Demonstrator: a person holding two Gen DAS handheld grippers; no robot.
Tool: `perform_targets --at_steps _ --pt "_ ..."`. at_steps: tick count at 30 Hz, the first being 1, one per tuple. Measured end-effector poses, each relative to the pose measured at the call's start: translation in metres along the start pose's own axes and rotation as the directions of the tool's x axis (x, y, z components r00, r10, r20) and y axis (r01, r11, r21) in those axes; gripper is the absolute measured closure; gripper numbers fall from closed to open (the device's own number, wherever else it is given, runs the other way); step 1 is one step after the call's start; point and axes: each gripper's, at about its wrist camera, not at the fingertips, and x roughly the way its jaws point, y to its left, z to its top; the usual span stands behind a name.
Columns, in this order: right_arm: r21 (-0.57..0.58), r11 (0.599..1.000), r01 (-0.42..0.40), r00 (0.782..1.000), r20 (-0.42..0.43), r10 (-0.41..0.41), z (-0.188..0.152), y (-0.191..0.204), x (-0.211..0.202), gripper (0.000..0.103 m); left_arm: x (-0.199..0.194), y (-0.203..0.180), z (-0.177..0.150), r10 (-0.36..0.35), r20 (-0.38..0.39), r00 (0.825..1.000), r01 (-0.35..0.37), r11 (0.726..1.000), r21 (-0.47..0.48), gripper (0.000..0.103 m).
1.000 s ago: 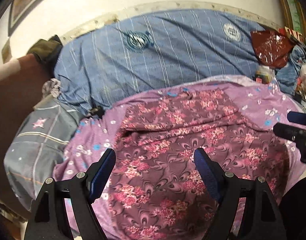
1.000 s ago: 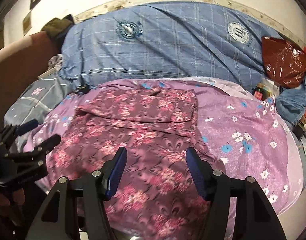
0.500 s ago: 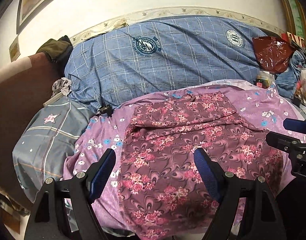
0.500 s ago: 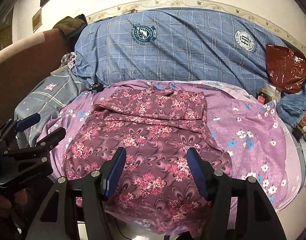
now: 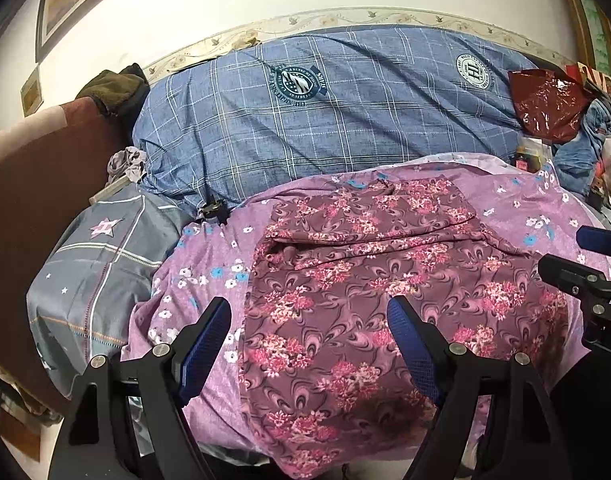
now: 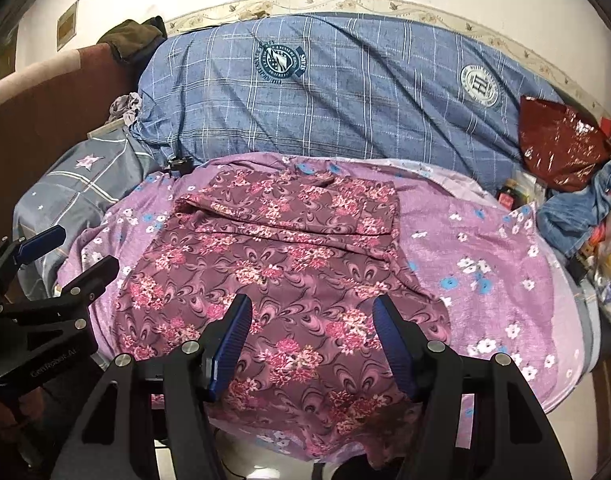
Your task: Fold small clothes
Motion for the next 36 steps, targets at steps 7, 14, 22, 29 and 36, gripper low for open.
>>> perform_targets --at_steps 7,14,22,29,36 --pt "-0.016 1.000 0.021 1.000 0.012 -0.021 0.004 0.003 -0.002 0.038 0.005 -0.003 0.000 0.008 -0.006 1.000 -0.007 1.000 0.007 0.023" --pt "-0.019 0.999 0.031 0.999 0.010 -0.031 0.003 0.005 -0.001 0.038 0.011 -0.005 -0.002 0.013 -0.018 1.000 -0.013 1.000 0.000 0.022" --pt "-0.022 0.999 0.030 0.999 -0.020 -0.030 -0.002 0.002 0.009 0.038 0.024 0.004 -0.011 0.035 -0.055 0.998 -0.036 0.999 -0.008 0.023" --pt "0.078 0.997 0.009 0.997 -0.073 -0.003 -0.014 -0.039 0.026 0.038 0.059 0.062 -0.062 0.108 -0.224 0.969 -0.132 0.987 -0.094 0.023" --pt "0.233 0.972 0.029 0.987 -0.160 0.009 -0.039 -0.092 0.046 0.038 0.087 0.096 -0.094 0.127 -0.346 0.930 -0.193 0.967 -0.165 0.023"
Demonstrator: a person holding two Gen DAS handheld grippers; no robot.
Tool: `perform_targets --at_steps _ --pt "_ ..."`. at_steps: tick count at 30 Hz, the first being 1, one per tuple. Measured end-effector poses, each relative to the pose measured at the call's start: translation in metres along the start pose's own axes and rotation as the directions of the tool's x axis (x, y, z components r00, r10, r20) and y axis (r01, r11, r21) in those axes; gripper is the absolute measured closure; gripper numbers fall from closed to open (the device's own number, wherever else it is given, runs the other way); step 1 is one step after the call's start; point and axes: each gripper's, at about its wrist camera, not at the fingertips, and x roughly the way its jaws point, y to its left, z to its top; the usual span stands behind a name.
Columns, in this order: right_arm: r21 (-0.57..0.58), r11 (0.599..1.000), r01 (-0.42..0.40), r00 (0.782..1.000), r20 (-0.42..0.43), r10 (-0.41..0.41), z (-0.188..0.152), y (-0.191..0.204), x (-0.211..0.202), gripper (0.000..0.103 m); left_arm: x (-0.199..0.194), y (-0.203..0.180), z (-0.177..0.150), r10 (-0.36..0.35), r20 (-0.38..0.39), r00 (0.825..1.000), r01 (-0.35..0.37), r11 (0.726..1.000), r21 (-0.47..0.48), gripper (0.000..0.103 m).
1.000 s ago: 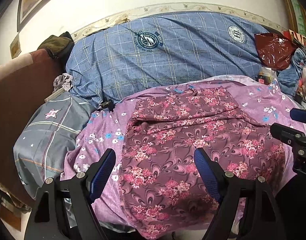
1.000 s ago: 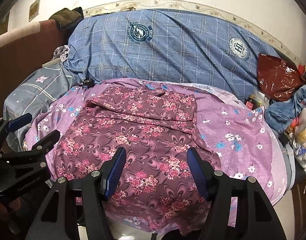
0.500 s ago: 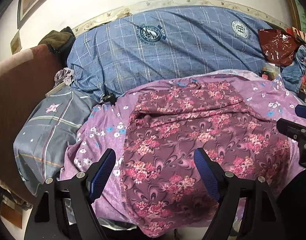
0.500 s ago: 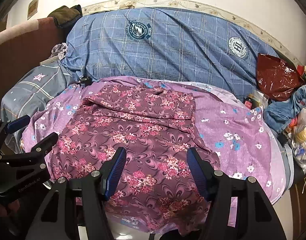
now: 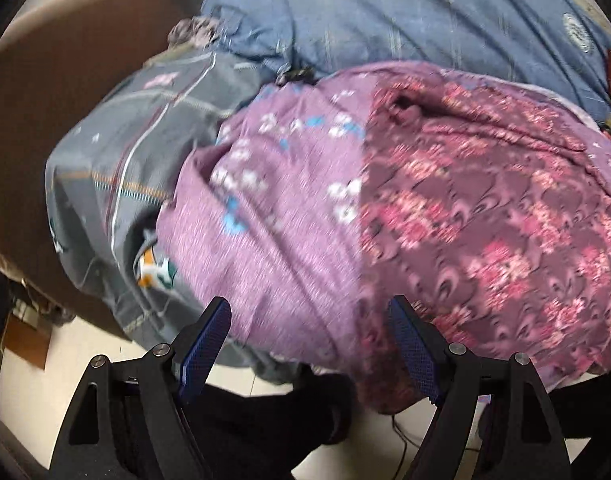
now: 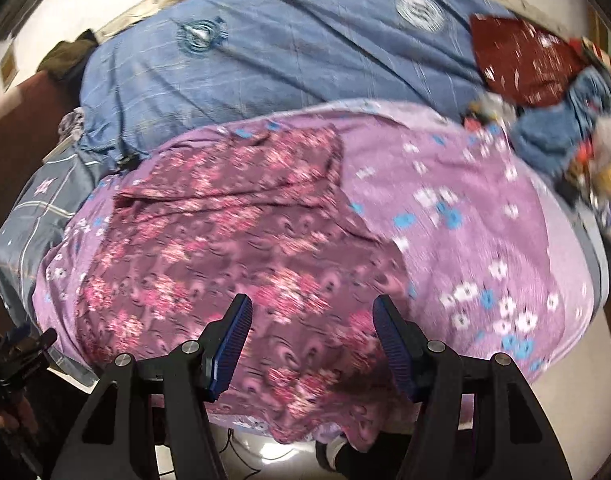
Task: Fold small clothes
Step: 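Lower the left tool to the shirt hem and grasp it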
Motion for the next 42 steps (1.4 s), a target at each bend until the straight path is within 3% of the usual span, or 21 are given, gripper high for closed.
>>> perform_targets --at_steps 8,15,20,22,27,29,31,34,37,38,40,42 --pt "0.074 0.997 -0.014 0.991 -0.131 0.024 -0.027 -0.033 0.026 0.038 0.021 -0.008 -0.002 -0.049 -0.069 0.996 0.048 0.999 -0.020 0.023" --pt "0.156 0.987 -0.043 0.983 -0.168 0.069 -0.036 -0.055 0.037 0.038 0.028 -0.012 -0.009 -0.079 -0.096 0.992 0.077 0.997 -0.019 0.025" --pt "0.204 0.977 -0.058 0.979 -0.180 0.096 -0.037 -0.065 0.043 0.038 0.031 -0.003 -0.007 -0.121 -0.090 0.989 0.118 0.992 -0.037 0.046" --pt "0.221 0.973 -0.071 0.976 -0.185 0.113 -0.039 -0.066 0.046 0.038 0.033 0.002 -0.006 -0.146 -0.091 0.985 0.141 0.988 -0.057 0.063" --pt "0.243 0.963 -0.117 0.964 -0.206 0.169 -0.042 -0.064 0.054 0.038 0.042 0.015 -0.005 -0.181 -0.120 0.976 0.167 0.979 -0.118 0.066" --pt "0.250 0.959 -0.133 0.960 -0.210 0.187 -0.042 -0.062 0.054 0.038 0.048 0.019 -0.004 -0.185 -0.141 0.973 0.164 0.975 -0.147 0.060" --pt "0.246 0.960 -0.135 0.958 -0.215 0.190 -0.042 -0.058 0.055 0.038 0.056 0.022 -0.004 -0.205 -0.171 0.964 0.172 0.967 -0.187 0.043" --pt "0.231 0.962 -0.142 0.956 -0.220 0.194 -0.042 -0.053 0.055 0.038 0.066 0.024 -0.004 -0.266 -0.193 0.945 0.217 0.947 -0.238 0.042" --pt "0.226 0.963 -0.148 0.956 -0.218 0.198 -0.042 -0.051 0.054 0.038 0.083 0.015 -0.010 -0.326 -0.263 0.908 0.270 0.935 -0.229 0.034" --pt "0.225 0.963 -0.150 0.955 -0.217 0.200 -0.042 -0.051 0.054 0.038 0.092 0.011 -0.015 -0.335 -0.299 0.893 0.272 0.933 -0.234 0.034" --pt "0.226 0.962 -0.151 0.956 -0.216 0.200 -0.042 -0.050 0.053 0.038 0.105 0.009 -0.024 -0.334 -0.326 0.884 0.259 0.932 -0.252 0.034" --pt "0.228 0.962 -0.153 0.955 -0.216 0.203 -0.042 -0.051 0.052 0.038 0.119 0.005 -0.035 -0.351 -0.366 0.862 0.261 0.926 -0.274 0.034"
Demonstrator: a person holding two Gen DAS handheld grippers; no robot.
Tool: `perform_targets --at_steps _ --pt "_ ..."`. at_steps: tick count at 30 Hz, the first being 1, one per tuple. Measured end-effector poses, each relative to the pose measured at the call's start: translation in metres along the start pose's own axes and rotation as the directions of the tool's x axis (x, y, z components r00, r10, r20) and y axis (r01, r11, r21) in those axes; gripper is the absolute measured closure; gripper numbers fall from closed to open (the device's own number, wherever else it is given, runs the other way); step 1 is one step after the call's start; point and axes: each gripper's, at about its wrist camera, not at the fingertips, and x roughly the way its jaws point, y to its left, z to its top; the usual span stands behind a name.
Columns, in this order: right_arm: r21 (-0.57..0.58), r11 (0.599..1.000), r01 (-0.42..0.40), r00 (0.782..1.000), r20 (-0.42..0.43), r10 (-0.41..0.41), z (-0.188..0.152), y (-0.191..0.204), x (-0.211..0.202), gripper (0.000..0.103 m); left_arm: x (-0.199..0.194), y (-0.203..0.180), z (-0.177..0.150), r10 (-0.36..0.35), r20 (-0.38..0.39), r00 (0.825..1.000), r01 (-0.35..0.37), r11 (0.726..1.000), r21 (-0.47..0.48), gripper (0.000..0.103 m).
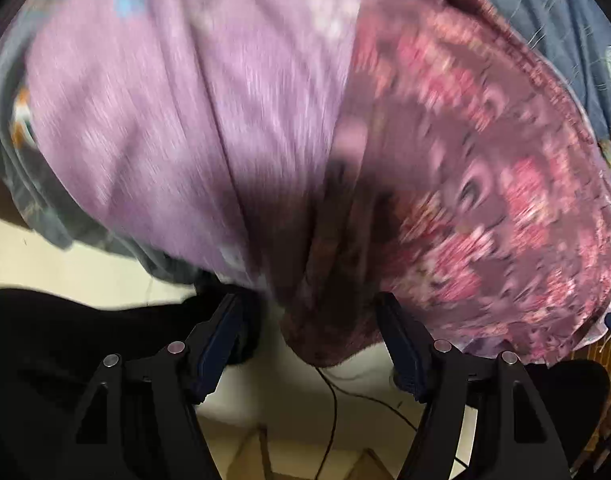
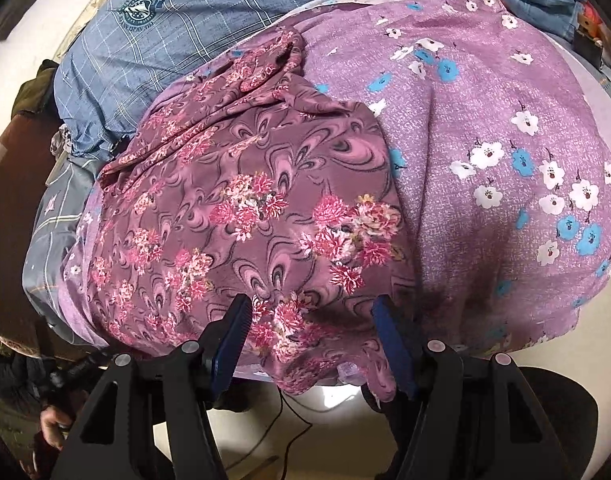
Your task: Fold small clothes
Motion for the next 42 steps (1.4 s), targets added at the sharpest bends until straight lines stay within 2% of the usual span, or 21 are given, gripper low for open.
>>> perform_targets --at_steps 2,4,6,8,10,13,18,21,25,28,31,36,38,42 --pt "0.000 1.000 0.002 1.000 -0.002 -0.002 -0.001 0.000 0.000 0.038 0.018 0.002 -0.004 -0.026 -0.051 0.998 0.026 1.000 -0.010 0.034" --pt "0.002 1.000 0.003 1.000 -0.004 -0.003 -0.002 -0.001 0.001 0.038 0.032 0.006 -0.004 -0.020 -0.072 0.997 0.018 1.000 -0.020 0.035" --pt "0.005 1.000 0.000 1.000 -0.009 0.000 -0.003 0.000 0.003 0.038 0.040 0.010 -0.002 -0.012 -0.073 0.997 0.010 1.000 -0.028 0.036" --pt "0.003 1.000 -0.002 1.000 -0.016 0.002 -0.005 0.002 0.006 0.038 0.043 0.011 0.000 -0.032 -0.041 0.999 0.031 0.999 -0.035 0.043" --pt "-0.004 1.000 -0.005 1.000 -0.021 0.005 -0.006 0.005 0.008 0.038 0.045 0.009 0.000 -0.058 -0.026 0.998 0.058 0.998 -0.023 0.075" --pt "-0.020 1.000 -0.011 1.000 -0.025 0.011 -0.009 0.009 0.009 0.038 0.044 0.005 -0.002 -0.095 -0.016 0.995 0.095 0.995 0.015 0.096" --pt "-0.004 0.999 -0.049 0.999 -0.018 0.049 -0.008 0.008 0.003 0.038 0.025 0.006 -0.013 -0.155 0.034 0.987 0.152 0.986 0.073 0.098" --pt "0.037 0.993 -0.112 0.993 -0.025 0.113 -0.010 0.004 0.002 0.038 0.012 0.009 -0.021 -0.229 0.044 0.972 0.224 0.970 0.092 0.098" --pt "0.058 0.983 -0.175 0.982 -0.056 0.178 -0.016 0.009 0.010 0.037 -0.005 -0.001 -0.032 -0.297 0.061 0.953 0.286 0.947 0.148 0.099" --pt "0.053 0.970 -0.238 0.966 -0.088 0.242 -0.025 0.017 0.016 0.037 -0.025 -0.006 -0.042 -0.350 0.078 0.933 0.331 0.924 0.190 0.099" --pt "0.062 0.946 -0.318 0.939 -0.114 0.324 -0.033 0.025 0.020 0.036 -0.051 -0.010 -0.046 -0.391 0.097 0.915 0.362 0.903 0.229 0.099" --pt "0.186 0.871 -0.454 0.867 -0.133 0.480 -0.050 0.021 0.030 0.031 -0.080 -0.010 -0.042 -0.429 0.113 0.896 0.392 0.884 0.253 0.099" --pt "0.240 0.844 -0.480 0.843 -0.138 0.519 -0.059 0.016 0.037 0.030 -0.086 -0.006 -0.043 -0.443 0.113 0.889 0.407 0.879 0.247 0.099" --pt "0.347 0.800 -0.490 0.817 -0.138 0.560 -0.076 0.003 0.051 0.028 -0.106 -0.011 -0.042 -0.479 0.127 0.869 0.435 0.860 0.265 0.099"
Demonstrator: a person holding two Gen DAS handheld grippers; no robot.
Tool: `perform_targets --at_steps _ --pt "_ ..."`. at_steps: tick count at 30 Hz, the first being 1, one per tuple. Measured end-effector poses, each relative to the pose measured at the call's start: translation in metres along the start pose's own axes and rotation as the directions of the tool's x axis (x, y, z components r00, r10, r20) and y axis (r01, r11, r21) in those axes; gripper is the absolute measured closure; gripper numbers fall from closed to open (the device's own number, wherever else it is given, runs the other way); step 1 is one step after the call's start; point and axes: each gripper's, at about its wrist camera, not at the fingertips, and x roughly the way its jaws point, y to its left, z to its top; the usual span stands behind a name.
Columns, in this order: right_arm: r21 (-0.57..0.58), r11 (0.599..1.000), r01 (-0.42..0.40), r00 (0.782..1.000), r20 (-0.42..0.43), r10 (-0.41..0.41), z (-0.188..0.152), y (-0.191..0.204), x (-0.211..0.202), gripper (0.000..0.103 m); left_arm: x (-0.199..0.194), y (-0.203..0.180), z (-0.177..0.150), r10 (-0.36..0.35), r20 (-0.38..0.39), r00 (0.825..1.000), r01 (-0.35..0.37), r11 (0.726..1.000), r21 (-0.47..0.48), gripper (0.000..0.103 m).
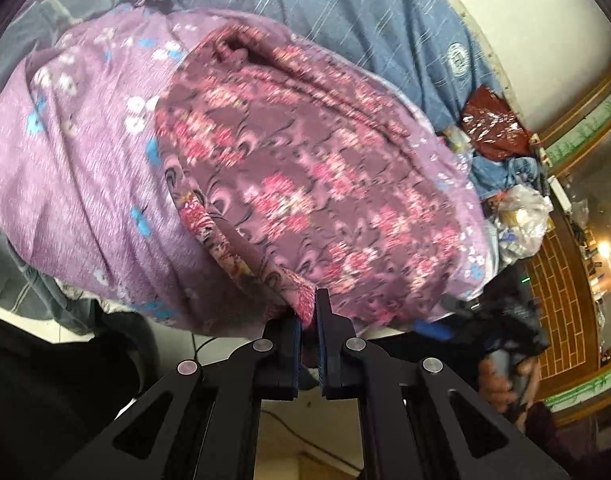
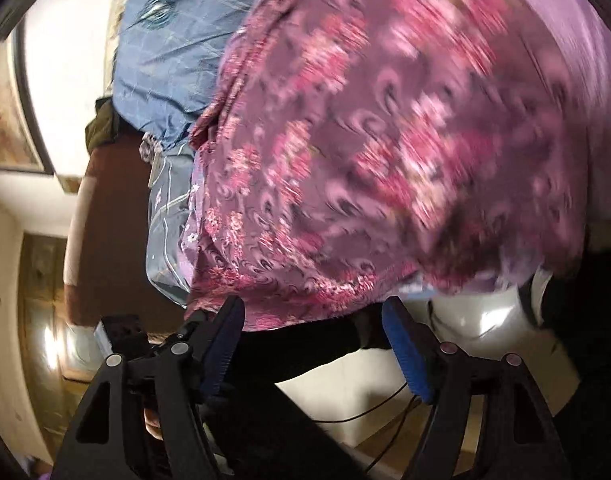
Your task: Fold small clothes
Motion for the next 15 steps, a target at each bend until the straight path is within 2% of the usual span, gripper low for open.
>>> perform_targets --at_steps 7,8,12,15 --pt "0.129 0.986 -0.102 0.992 -0.055 0.110 -0.016 -0.022 0.032 0.020 -0.054 -0.019 0.022 -0.081 0.109 0.991 0.077 0.996 0.044 0.100" --pt "0.148 0.982 -0.117 0.990 -0.062 0.127 -0.017 -0.024 0.038 0.017 -0.060 -0.019 0.022 -0.089 0.115 0.989 0.084 0.995 0.049 0.100" --pt "0.220 0.963 -0.156 0.980 -0.086 0.179 -0.022 -0.035 0.056 0.016 -0.078 -0.016 0.022 -0.120 0.138 0.983 0.113 0.992 0.052 0.100" --pt "0.255 0.946 -0.199 0.975 -0.049 0.219 -0.021 -0.039 0.059 0.016 -0.080 -0.014 0.020 -0.126 0.135 0.983 0.120 0.992 0.048 0.100"
